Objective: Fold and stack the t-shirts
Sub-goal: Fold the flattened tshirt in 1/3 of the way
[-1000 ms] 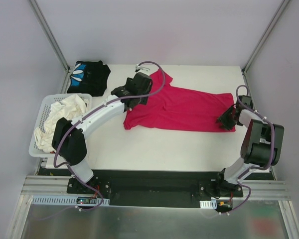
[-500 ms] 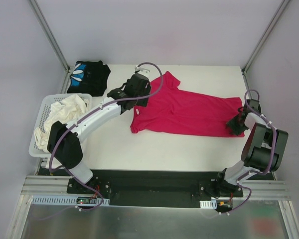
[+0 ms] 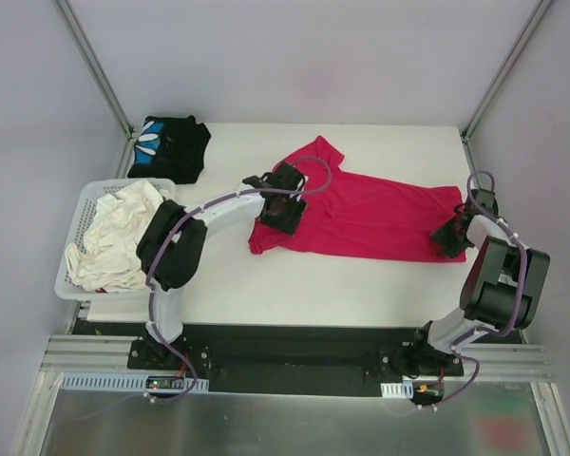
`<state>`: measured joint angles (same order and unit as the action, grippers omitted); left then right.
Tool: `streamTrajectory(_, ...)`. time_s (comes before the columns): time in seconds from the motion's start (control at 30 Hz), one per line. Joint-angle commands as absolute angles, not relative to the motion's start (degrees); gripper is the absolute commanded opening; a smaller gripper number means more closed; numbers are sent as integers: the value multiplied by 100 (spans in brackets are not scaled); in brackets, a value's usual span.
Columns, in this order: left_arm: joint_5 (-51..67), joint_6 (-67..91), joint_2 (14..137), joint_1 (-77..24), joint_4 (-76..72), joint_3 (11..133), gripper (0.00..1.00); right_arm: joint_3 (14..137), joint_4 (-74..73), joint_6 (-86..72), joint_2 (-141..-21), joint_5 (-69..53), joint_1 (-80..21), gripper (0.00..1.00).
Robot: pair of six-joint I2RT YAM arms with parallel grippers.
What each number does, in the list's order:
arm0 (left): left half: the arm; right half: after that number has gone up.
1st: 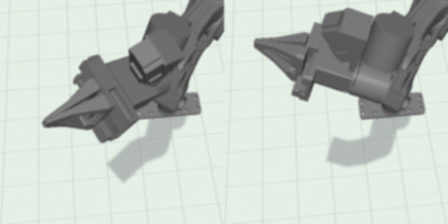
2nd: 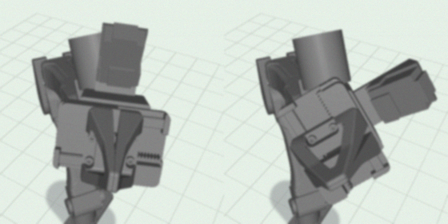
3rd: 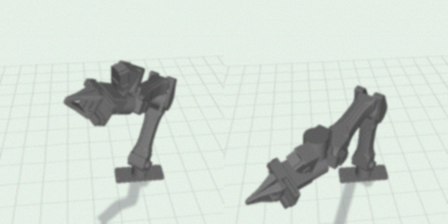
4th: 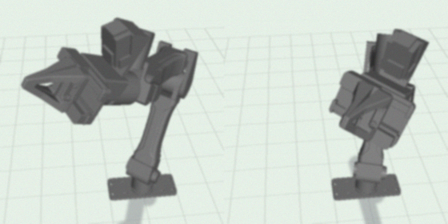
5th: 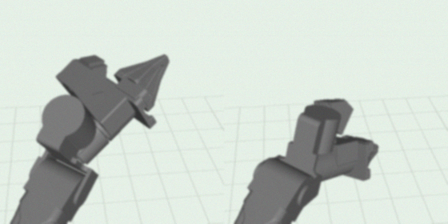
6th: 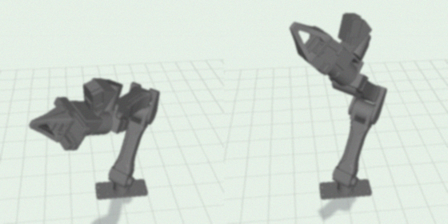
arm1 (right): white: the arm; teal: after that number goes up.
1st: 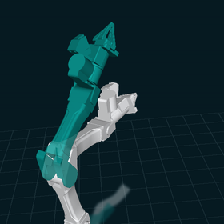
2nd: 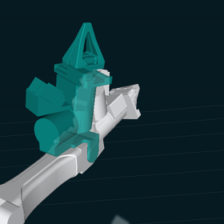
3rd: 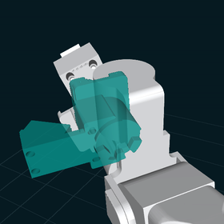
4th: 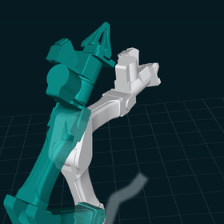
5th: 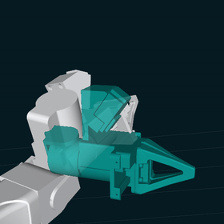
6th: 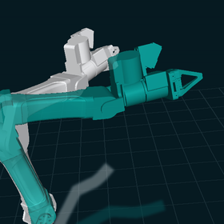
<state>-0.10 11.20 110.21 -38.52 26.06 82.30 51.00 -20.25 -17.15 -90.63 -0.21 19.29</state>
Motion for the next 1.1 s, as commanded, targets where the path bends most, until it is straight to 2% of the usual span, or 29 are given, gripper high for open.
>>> streamTrajectory(0.0, 35, 941, 11240, -3823, 2847, 8902, 59, 5282, -2074, -1775, -8798, -246, 1978, 41)
streamTrajectory(0.23, -220, 721, 11549, -3823, 3023, 9501, 59, 5194, -2013, -1767, -8737, -360, 1977, 41)
streamTrajectory(0.6, -431, 659, 11934, -3753, 3023, 9615, 59, 5265, -2083, -1758, -8455, -396, 1978, 41)
streamTrajectory(1.07, -984, -175, 12920, -3463, 3173, 10933, 58, 5133, -2013, -1758, -8631, -554, 1969, 41)
